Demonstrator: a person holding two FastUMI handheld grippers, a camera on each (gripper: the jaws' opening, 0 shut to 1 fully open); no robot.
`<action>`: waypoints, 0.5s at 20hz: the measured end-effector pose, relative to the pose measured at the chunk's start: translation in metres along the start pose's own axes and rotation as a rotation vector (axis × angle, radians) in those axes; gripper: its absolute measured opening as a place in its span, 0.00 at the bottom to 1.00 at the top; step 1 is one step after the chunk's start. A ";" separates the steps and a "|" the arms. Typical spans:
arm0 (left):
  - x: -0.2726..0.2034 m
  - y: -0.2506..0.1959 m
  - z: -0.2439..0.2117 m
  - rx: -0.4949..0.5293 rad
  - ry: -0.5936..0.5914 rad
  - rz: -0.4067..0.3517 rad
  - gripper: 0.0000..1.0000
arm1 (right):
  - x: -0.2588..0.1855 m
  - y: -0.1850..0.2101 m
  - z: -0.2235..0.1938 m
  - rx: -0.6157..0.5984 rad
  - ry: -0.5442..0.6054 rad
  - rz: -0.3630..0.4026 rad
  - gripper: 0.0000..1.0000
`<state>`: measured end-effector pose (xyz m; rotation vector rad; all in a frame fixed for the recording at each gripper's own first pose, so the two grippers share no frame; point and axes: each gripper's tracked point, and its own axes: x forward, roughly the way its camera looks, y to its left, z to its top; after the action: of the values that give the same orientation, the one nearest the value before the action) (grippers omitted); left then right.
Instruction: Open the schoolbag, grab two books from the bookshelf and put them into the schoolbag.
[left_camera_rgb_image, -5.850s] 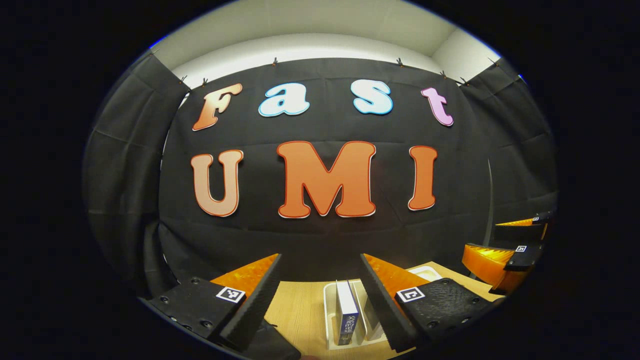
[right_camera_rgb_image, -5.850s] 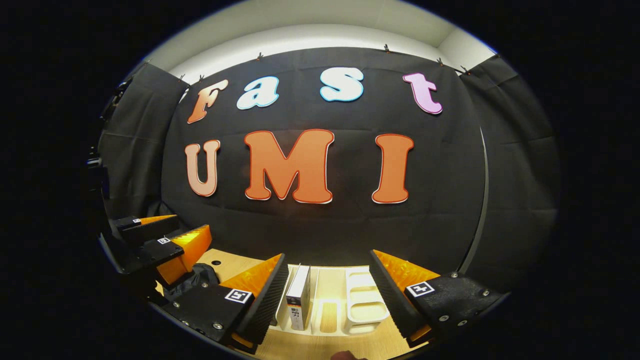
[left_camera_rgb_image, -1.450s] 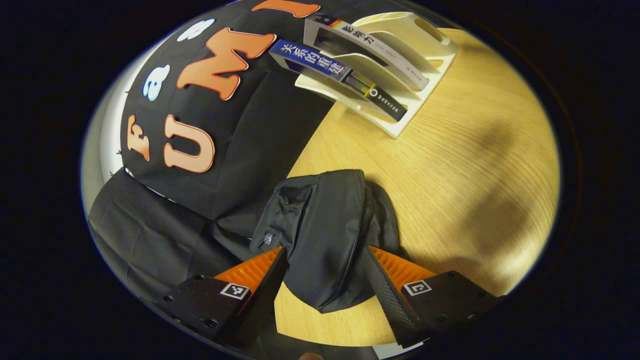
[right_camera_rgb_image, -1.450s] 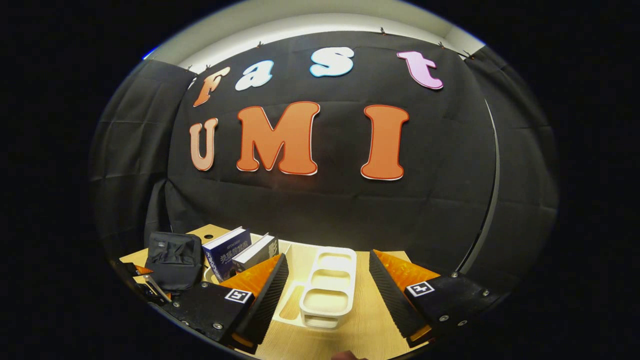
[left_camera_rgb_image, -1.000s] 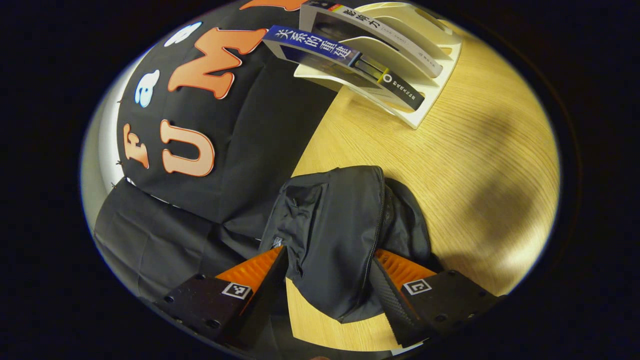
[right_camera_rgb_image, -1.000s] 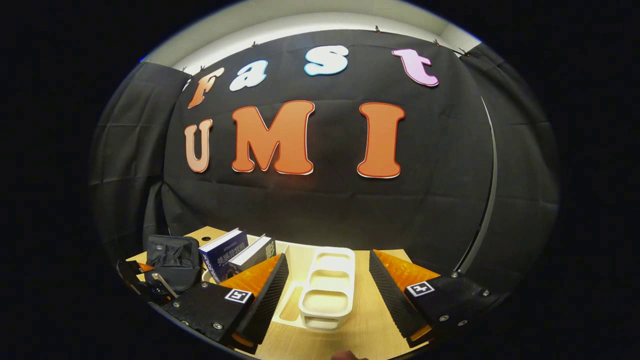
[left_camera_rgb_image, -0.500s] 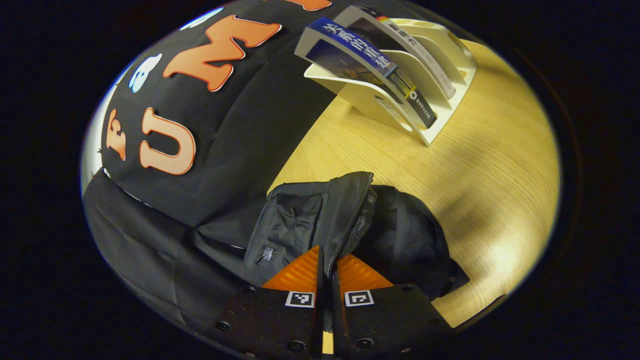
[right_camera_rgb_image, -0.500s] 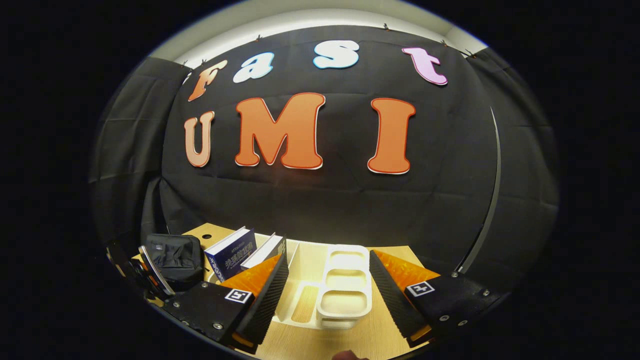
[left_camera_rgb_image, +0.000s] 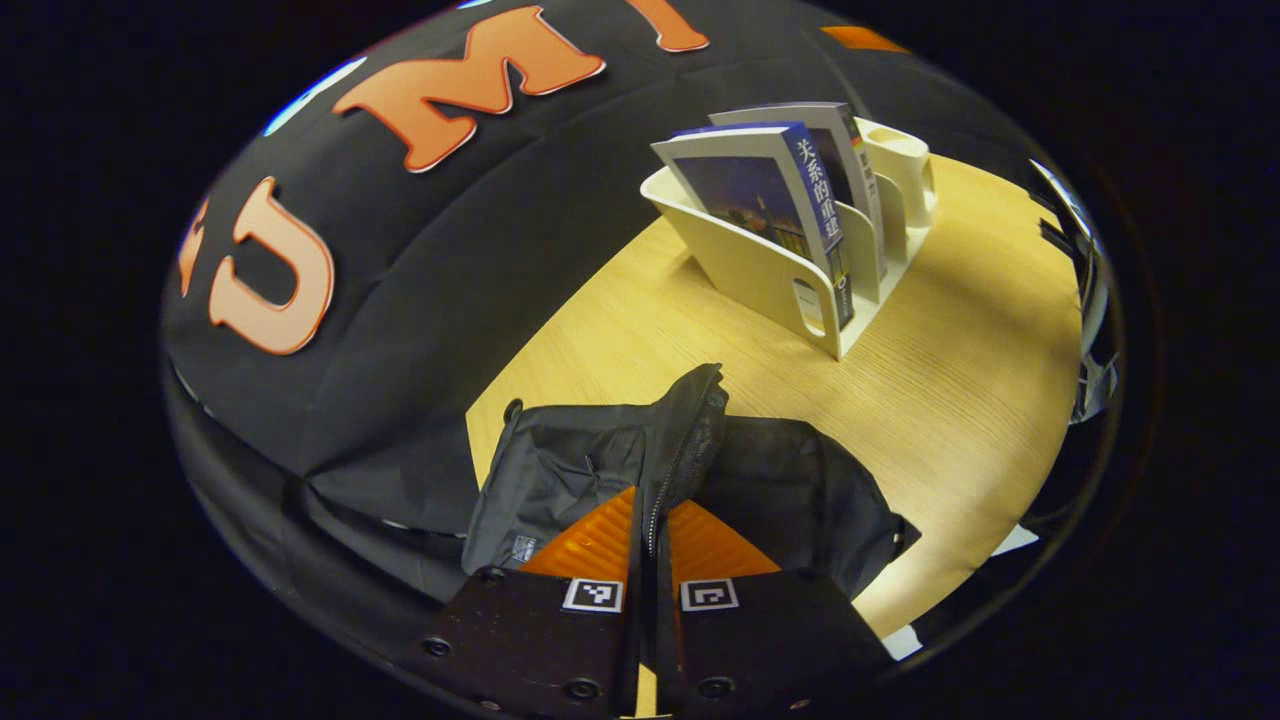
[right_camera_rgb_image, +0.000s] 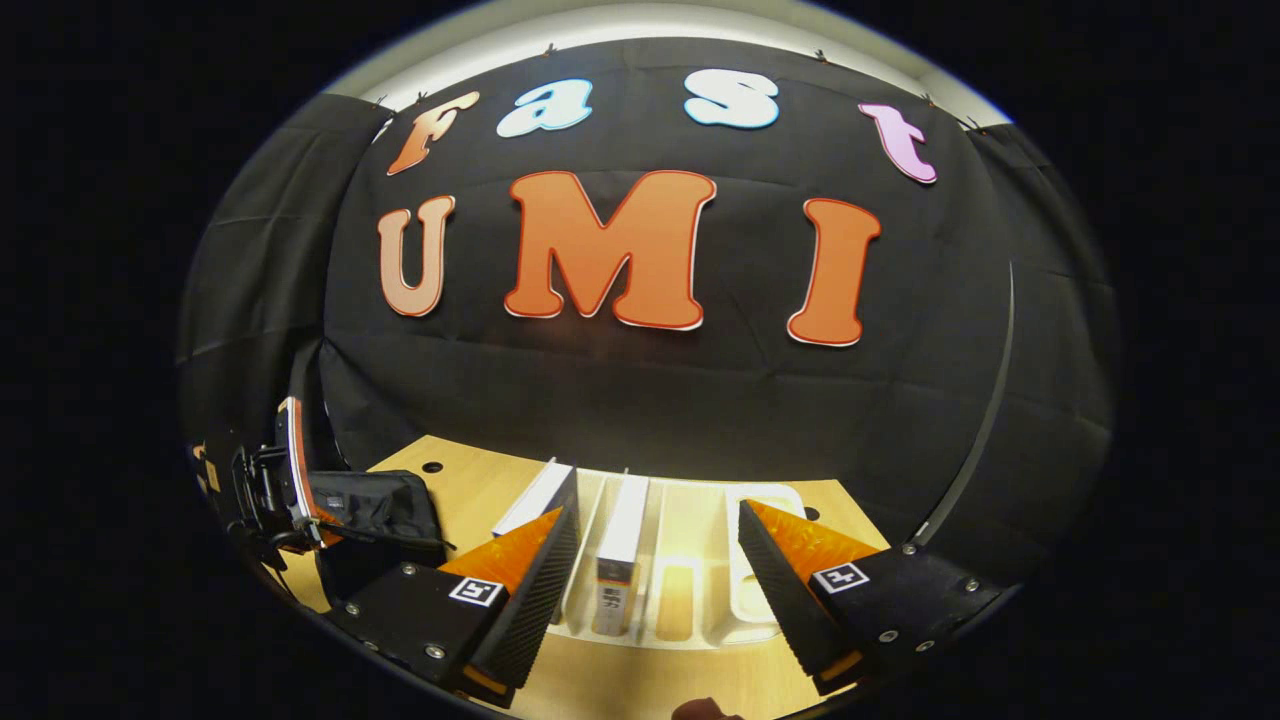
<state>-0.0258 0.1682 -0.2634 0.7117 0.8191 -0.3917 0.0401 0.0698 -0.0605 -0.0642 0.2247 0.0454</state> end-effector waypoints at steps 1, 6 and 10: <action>-0.002 0.003 0.003 0.010 -0.012 -0.034 0.07 | 0.001 0.010 0.002 -0.003 0.008 0.003 0.96; -0.019 0.035 0.014 0.017 -0.047 -0.135 0.05 | 0.018 0.052 0.000 -0.054 0.123 0.029 0.97; -0.031 0.050 0.023 0.021 -0.067 -0.191 0.05 | 0.030 0.073 -0.005 -0.033 0.246 0.051 0.96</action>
<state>-0.0051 0.1883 -0.2071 0.6385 0.8225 -0.5936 0.0644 0.1435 -0.0767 -0.0975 0.4720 0.0920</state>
